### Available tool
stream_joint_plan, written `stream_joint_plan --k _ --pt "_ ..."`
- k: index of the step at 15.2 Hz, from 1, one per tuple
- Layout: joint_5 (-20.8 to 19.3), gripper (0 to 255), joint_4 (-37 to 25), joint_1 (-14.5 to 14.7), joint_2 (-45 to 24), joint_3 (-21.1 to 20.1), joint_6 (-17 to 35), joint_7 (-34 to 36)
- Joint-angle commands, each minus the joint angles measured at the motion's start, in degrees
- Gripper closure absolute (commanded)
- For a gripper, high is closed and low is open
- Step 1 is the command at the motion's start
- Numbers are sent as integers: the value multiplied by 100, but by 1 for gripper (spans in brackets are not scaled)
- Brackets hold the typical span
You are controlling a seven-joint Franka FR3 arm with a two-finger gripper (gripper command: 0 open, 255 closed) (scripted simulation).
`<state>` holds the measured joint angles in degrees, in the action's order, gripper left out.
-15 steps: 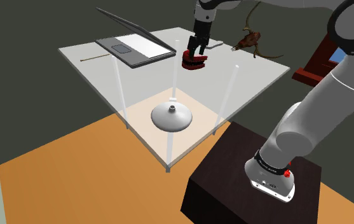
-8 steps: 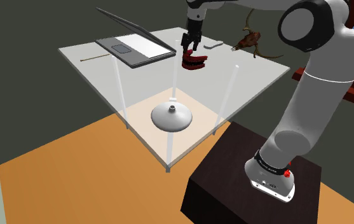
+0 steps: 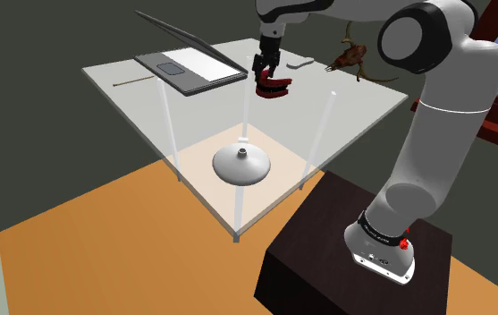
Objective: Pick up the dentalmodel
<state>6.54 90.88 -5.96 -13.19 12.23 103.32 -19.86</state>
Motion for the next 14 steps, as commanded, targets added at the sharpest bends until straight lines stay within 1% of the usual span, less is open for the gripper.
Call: stream_joint_plan --k 1,2,3,12,14 --pt "8 0 117 1 -18 -2 136 -13" --pt "7 0 118 1 -17 -2 137 -13" --pt "4 255 131 10 -6 -6 140 0" --pt "8 255 117 1 -18 -2 136 -13" --pt "2 255 -24 -3 -8 1 -13 -2"
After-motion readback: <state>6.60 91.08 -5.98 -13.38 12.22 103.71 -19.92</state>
